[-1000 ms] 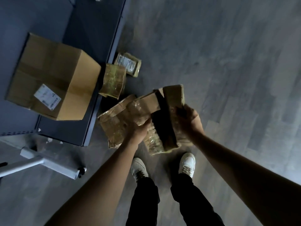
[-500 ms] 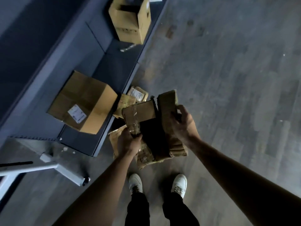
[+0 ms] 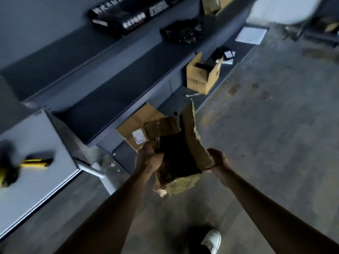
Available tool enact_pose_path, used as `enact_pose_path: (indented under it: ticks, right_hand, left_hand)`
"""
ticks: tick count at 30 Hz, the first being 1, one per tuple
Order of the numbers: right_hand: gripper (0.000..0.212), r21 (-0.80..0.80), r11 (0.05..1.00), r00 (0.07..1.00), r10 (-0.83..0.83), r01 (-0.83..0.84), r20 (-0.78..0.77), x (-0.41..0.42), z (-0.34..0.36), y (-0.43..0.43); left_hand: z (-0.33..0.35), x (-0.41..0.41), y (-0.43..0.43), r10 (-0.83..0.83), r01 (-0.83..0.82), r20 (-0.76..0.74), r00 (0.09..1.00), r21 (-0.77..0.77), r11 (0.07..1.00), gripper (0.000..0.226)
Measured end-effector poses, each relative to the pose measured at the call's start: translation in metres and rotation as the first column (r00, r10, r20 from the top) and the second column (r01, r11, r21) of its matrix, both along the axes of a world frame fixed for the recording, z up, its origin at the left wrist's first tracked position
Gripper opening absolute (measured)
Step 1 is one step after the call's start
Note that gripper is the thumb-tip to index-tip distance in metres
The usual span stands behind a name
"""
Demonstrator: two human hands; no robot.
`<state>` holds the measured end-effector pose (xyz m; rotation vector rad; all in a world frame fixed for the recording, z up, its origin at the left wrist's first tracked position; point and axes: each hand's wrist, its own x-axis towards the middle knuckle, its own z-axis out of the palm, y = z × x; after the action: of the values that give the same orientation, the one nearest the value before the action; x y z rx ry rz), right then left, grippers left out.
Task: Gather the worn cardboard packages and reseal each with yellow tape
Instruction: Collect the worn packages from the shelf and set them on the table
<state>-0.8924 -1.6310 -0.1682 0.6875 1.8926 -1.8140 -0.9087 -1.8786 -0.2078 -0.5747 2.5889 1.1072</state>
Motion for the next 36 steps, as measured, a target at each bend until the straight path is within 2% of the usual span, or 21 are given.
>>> enact_pose_path:
  ticks: [3, 5, 10, 14, 15, 16, 19, 24, 26, 28, 30, 36]
  right_hand:
    - [0.034, -0.023, 0.999, 0.999, 0.028, -0.028, -0.037, 0.023, 0.037, -0.039]
    - [0.034, -0.006, 0.998, 0.996, 0.056, -0.057, -0.075, 0.039, 0.057, -0.063]
    - [0.026, -0.027, 0.985, 0.973, 0.162, -0.168, -0.166, 0.087, 0.089, -0.123]
    - [0.035, -0.033, 0.87, 0.849, 0.471, -0.492, -0.239, 0.128, 0.112, -0.181]
    - [0.03, -0.036, 0.841, 0.82, 0.516, -0.54, -0.246, 0.14, 0.12, -0.194]
    - [0.029, -0.053, 0.822, 0.806, 0.539, -0.567, -0.246, 0.149, 0.127, -0.207]
    - [0.041, -0.121, 0.78, 0.781, 0.578, -0.614, -0.237, 0.175, 0.145, -0.245]
    - [0.024, -0.108, 0.624, 0.623, 0.719, -0.774, -0.309, 0.218, 0.163, -0.301]
    - [0.023, -0.123, 0.591, 0.594, 0.732, -0.797, -0.334, 0.233, 0.171, -0.323]
    - [0.042, -0.114, 0.548, 0.549, 0.755, -0.829, -0.359, 0.247, 0.179, -0.347]
    - [0.056, -0.107, 0.503, 0.502, 0.77, -0.857, -0.394, 0.26, 0.185, -0.372]
    - [0.054, -0.115, 0.466, 0.472, 0.795, -0.878, -0.382, 0.274, 0.188, -0.453]
  left_hand:
    - [0.061, 0.03, -0.017, 0.051, -0.054, -0.059, 0.997, -0.039, 0.998, 0.038]
    - [0.085, 0.051, -0.036, 0.111, -0.116, -0.084, 0.99, -0.057, 0.992, 0.031]
    - [0.123, 0.113, -0.095, 0.23, -0.237, -0.105, 0.967, -0.059, 0.97, 0.053]
    - [0.155, 0.167, -0.143, 0.294, -0.305, -0.118, 0.949, -0.095, 0.948, 0.051]
    - [0.16, 0.182, -0.155, 0.303, -0.316, -0.123, 0.945, -0.099, 0.944, 0.053]
    - [0.166, 0.197, -0.166, 0.321, -0.333, -0.123, 0.939, -0.088, 0.939, 0.056]
    - [0.179, 0.24, -0.201, 0.348, -0.358, -0.14, 0.927, -0.06, 0.932, 0.059]
    - [0.197, 0.307, -0.259, 0.393, -0.413, -0.226, 0.891, -0.045, 0.91, 0.065]
    - [0.217, 0.336, -0.27, 0.425, -0.454, -0.254, 0.869, -0.065, 0.889, 0.053]
    - [0.229, 0.36, -0.287, 0.476, -0.509, -0.263, 0.839, -0.071, 0.858, 0.044]
    - [0.236, 0.382, -0.307, 0.525, -0.56, -0.275, 0.805, -0.059, 0.827, 0.05]
    - [0.255, 0.428, -0.371, 0.649, -0.682, -0.305, 0.698, -0.003, 0.732, 0.041]
